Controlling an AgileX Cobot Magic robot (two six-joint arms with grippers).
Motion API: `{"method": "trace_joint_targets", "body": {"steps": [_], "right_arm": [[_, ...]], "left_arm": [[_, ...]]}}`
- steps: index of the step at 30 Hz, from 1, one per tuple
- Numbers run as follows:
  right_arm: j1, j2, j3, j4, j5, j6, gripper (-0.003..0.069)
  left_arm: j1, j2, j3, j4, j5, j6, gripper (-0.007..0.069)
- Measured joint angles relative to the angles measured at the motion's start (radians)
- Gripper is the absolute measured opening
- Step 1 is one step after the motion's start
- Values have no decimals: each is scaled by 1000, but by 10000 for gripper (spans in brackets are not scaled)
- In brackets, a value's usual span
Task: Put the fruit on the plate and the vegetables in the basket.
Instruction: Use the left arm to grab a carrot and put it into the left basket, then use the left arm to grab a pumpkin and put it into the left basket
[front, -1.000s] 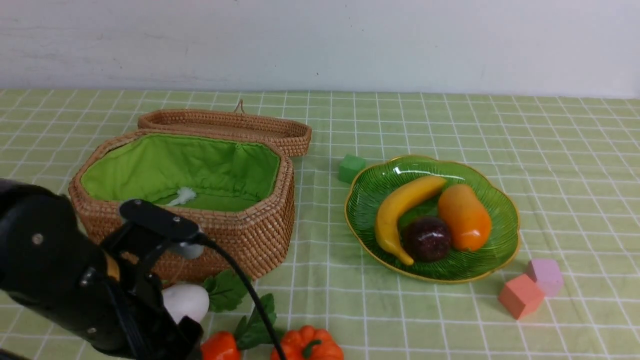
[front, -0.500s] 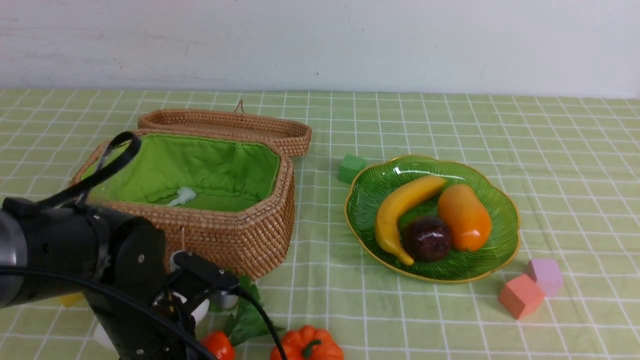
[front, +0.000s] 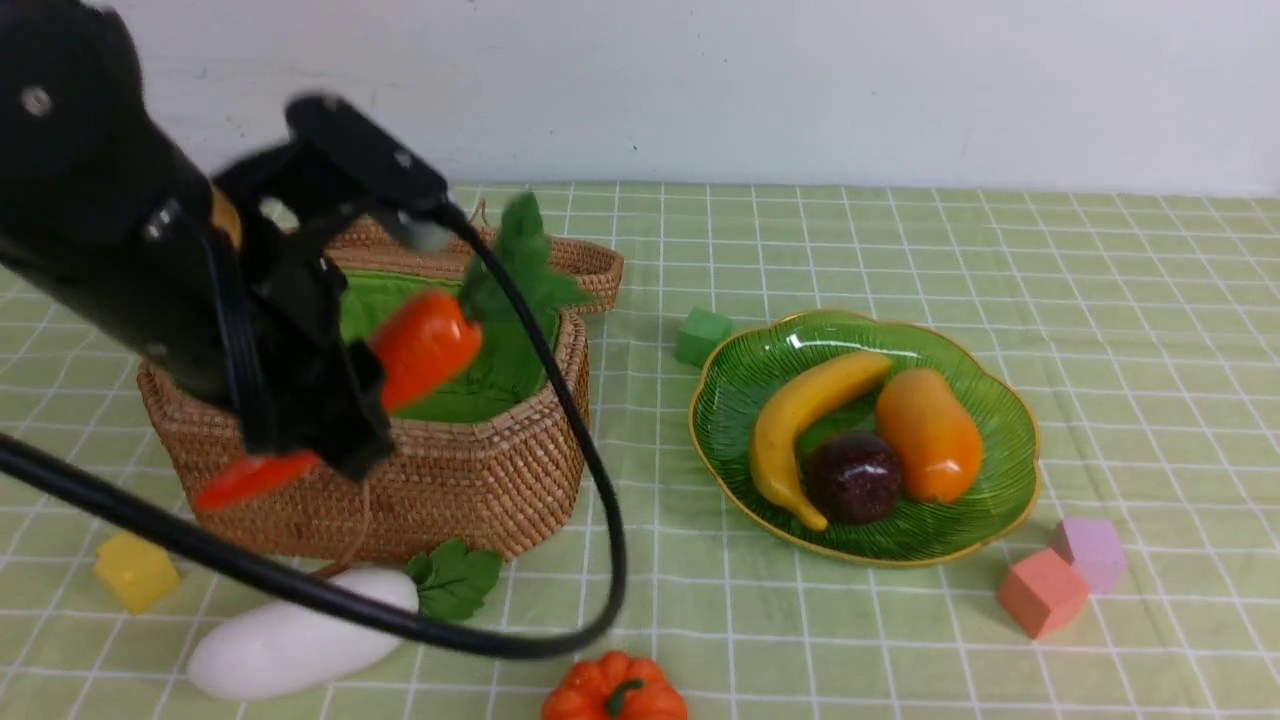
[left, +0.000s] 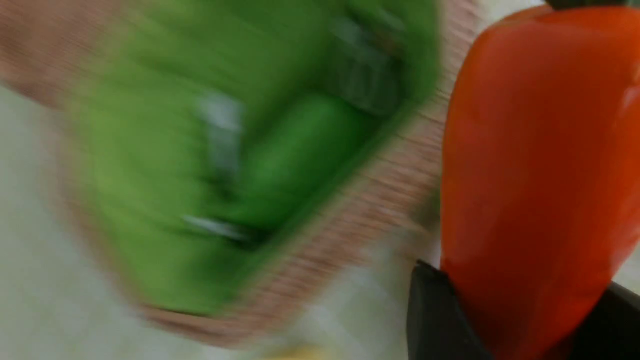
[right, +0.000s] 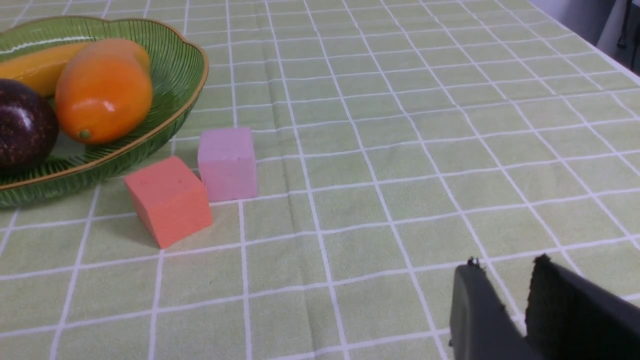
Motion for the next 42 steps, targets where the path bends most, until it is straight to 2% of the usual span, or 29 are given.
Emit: {"method": "trace_joint_targets", "body": {"steps": [3, 6, 8, 17, 18, 23, 24, 26, 29, 33, 36, 37, 38, 39, 42], "right_arm": [[0, 0, 0, 0, 0, 0, 180], [0, 0, 0, 0, 0, 0, 181], [0, 0, 0, -1, 0, 0, 184], [0, 0, 0, -1, 0, 0, 197], [0, 0, 0, -1, 0, 0, 199], [0, 0, 0, -1, 0, 0, 204], [0, 0, 0, -1, 0, 0, 205], [0, 0, 0, -1, 0, 0, 207], [0, 0, 0, -1, 0, 0, 213], [0, 0, 0, -1, 0, 0, 217], [0, 0, 0, -1, 0, 0, 220], [0, 0, 0, -1, 0, 0, 222], [0, 0, 0, -1, 0, 0, 223], [0, 0, 0, -1, -1, 0, 225], [0, 0, 0, -1, -1, 0, 228]], "left_arm": [[48, 30, -13, 160, -145, 84, 291], [99, 110, -13, 242, -306, 114, 291], [122, 189, -13, 253, -387, 124, 291], [129, 318, -13, 270, -449, 143, 309], [129, 318, -13, 272, -449, 144, 337], [129, 289, -13, 260, -423, 144, 596], [129, 278, -13, 249, -410, 144, 629], [129, 243, -13, 214, -377, 146, 659], [116, 184, -13, 115, -321, 149, 657], [43, 103, -13, -109, -289, 157, 601], [-21, 83, -13, -255, -269, 112, 556], [-69, 83, -13, -352, -224, 19, 526], [-92, 88, -13, -391, -199, -25, 516], [-122, 101, -13, -435, -126, -136, 494], [-168, 141, -13, -464, 0, -304, 464]]}}
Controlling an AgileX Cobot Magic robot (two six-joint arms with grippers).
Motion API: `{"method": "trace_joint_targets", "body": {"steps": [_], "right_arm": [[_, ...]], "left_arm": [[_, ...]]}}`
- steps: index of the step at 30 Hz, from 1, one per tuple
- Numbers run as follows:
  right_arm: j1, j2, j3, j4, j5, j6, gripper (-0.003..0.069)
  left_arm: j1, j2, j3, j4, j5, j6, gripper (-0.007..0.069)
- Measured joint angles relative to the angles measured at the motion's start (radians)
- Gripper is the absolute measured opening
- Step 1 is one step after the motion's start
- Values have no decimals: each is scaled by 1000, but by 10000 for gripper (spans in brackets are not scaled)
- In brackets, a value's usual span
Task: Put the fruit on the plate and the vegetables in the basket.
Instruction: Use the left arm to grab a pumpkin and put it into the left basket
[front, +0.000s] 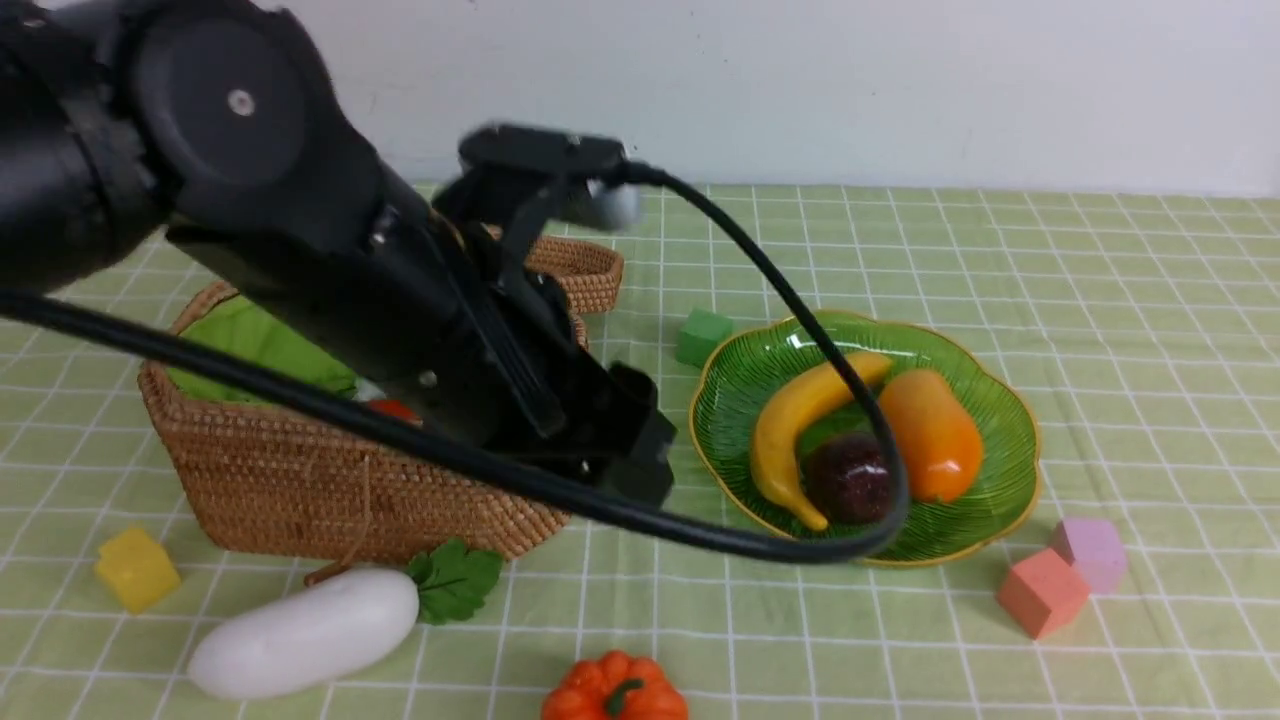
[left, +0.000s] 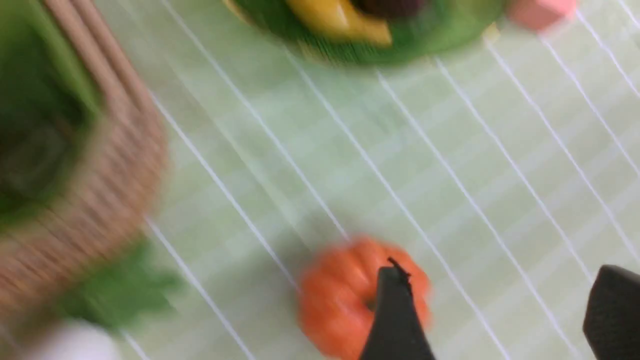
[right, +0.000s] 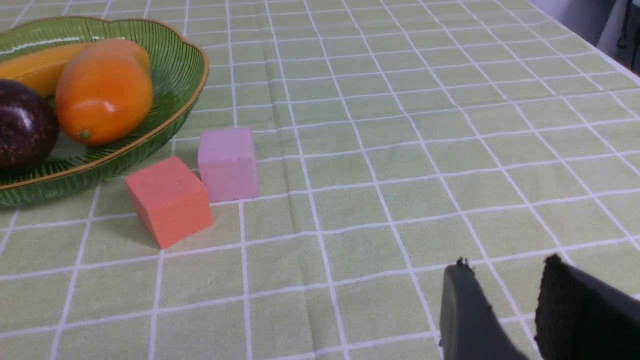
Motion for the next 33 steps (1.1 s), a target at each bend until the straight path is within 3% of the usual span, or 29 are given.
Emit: {"method": "trace_joint_targets", "body": {"steps": [2, 7, 16, 24, 30, 33], "right_arm": [[0, 0, 0, 0, 0, 0, 232], [0, 0, 0, 0, 0, 0, 233], [0, 0, 0, 0, 0, 0, 237], [0, 0, 0, 0, 0, 0, 239], [0, 0, 0, 0, 0, 0, 239], [0, 0, 0, 0, 0, 0, 239]], "left_arm": [[-32, 45, 0, 2, 94, -95, 449], [-94, 134, 0, 19, 137, -134, 444], [-180, 250, 0, 220, 12, -137, 442], [-180, 288, 0, 244, -34, -137, 433], [-180, 292, 0, 238, -29, -137, 341], [-180, 292, 0, 238, -10, -137, 233]]}}
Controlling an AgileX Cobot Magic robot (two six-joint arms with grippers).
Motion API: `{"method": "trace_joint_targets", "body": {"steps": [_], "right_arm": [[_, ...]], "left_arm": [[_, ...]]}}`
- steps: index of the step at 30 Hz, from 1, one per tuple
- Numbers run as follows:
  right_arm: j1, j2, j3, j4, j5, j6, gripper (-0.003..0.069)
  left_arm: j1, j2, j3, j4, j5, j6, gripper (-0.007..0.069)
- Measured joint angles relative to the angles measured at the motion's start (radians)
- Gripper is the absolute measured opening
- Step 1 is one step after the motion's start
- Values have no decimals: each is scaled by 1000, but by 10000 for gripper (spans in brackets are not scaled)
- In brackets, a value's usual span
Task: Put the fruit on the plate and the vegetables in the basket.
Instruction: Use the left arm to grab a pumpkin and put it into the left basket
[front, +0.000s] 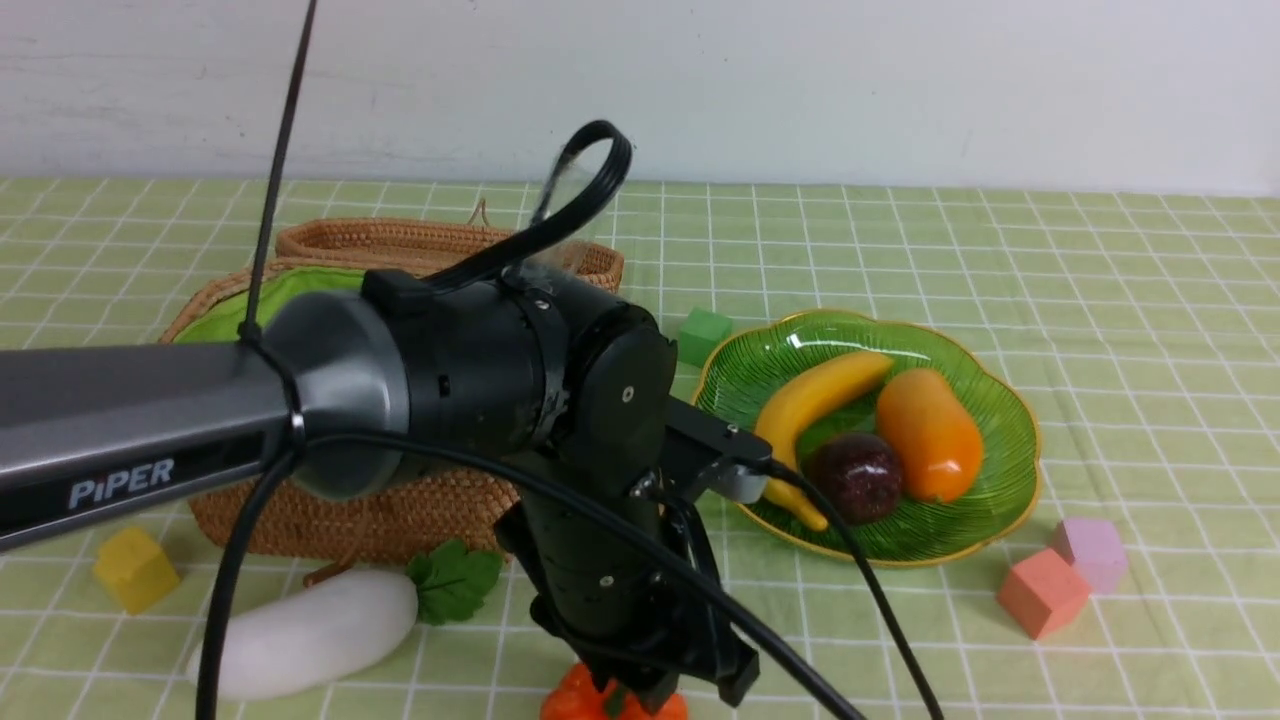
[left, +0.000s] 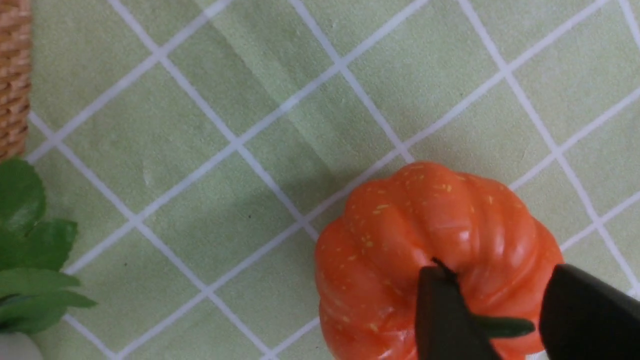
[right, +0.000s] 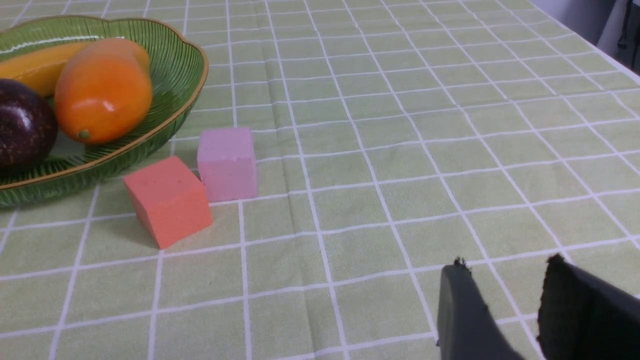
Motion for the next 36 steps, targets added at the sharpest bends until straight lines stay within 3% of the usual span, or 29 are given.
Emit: {"method": "trace_joint_targets", "body": {"steps": [3, 6, 14, 21, 25, 30, 36], "right_arm": [[0, 0, 0, 0, 0, 0, 241], [0, 0, 0, 0, 0, 0, 241], [0, 0, 0, 0, -1, 0, 241], [0, 0, 0, 0, -1, 0, 241], [0, 0, 0, 0, -1, 0, 241], [0, 0, 0, -1, -1, 0, 241], [0, 0, 0, -2, -1, 0, 241]], "left_arm": [[0, 0, 0, 0, 24, 2, 96], [0, 0, -2, 6, 39, 9, 7], [0, -37, -30, 14, 81, 17, 8], [18, -126, -219, 134, 202, 19, 8], [121, -138, -349, 209, 237, 8, 8], [341, -131, -391, 260, 99, -82, 8], [428, -50, -392, 299, 9, -189, 59]]}}
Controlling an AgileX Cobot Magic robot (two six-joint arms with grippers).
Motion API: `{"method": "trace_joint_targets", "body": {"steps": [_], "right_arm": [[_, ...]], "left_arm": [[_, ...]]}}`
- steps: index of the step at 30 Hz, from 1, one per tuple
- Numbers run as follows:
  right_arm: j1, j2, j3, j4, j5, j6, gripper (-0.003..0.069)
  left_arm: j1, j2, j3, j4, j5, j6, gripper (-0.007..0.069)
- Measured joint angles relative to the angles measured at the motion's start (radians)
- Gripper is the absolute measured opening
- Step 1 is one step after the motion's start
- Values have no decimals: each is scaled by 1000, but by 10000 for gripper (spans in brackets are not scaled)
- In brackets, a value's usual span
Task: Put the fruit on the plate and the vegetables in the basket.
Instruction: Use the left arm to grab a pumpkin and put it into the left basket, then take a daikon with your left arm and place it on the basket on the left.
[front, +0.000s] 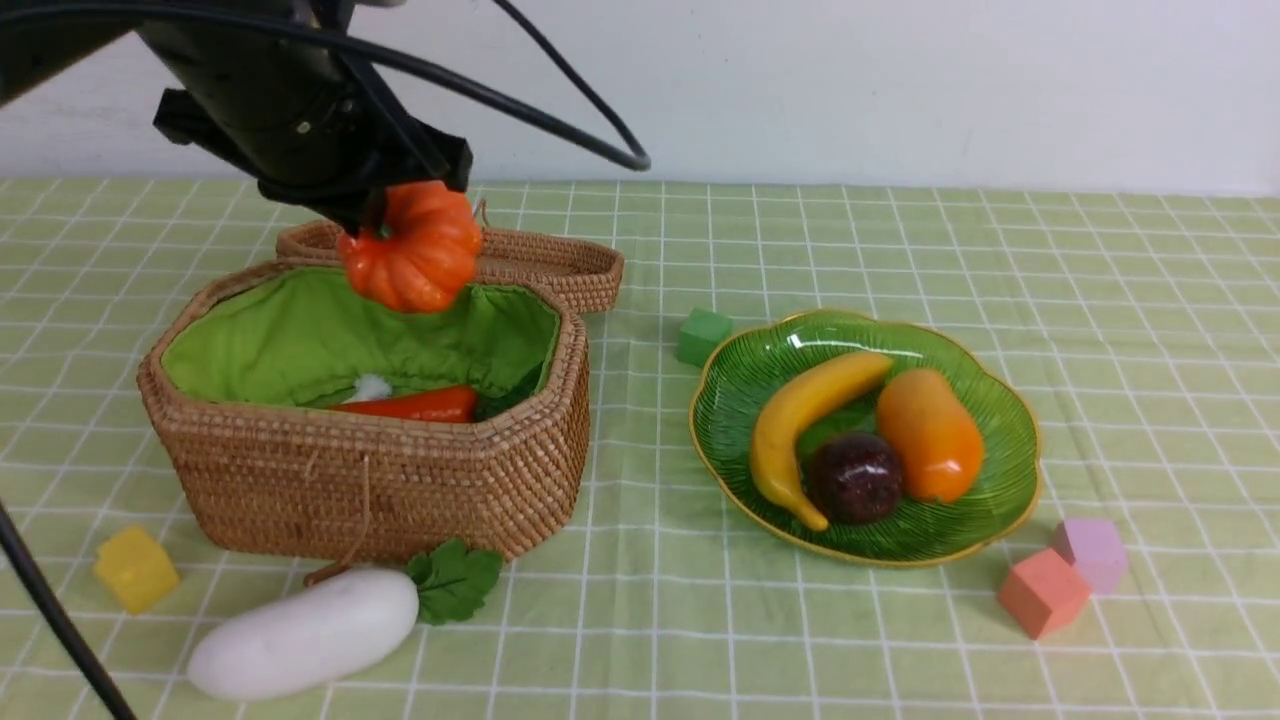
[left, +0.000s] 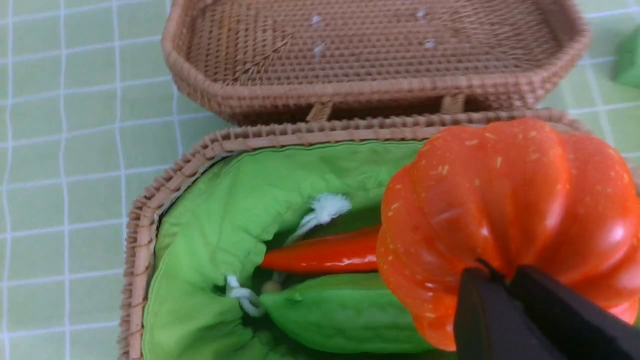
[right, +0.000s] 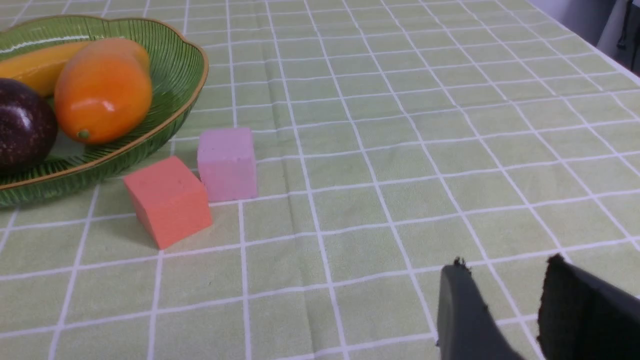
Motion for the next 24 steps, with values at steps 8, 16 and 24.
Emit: {"method": "trace_joint_targets", "body": {"steps": [8, 16, 24], "right_arm": [[0, 0, 0, -1, 0, 0, 241], [0, 0, 0, -1, 0, 0, 241], [0, 0, 0, -3, 0, 0, 241]], "left_arm": [[0, 68, 1, 49, 64, -84, 395], [-7, -37, 70, -106, 249, 144, 659], [21, -235, 466, -159, 254, 691, 578]]}}
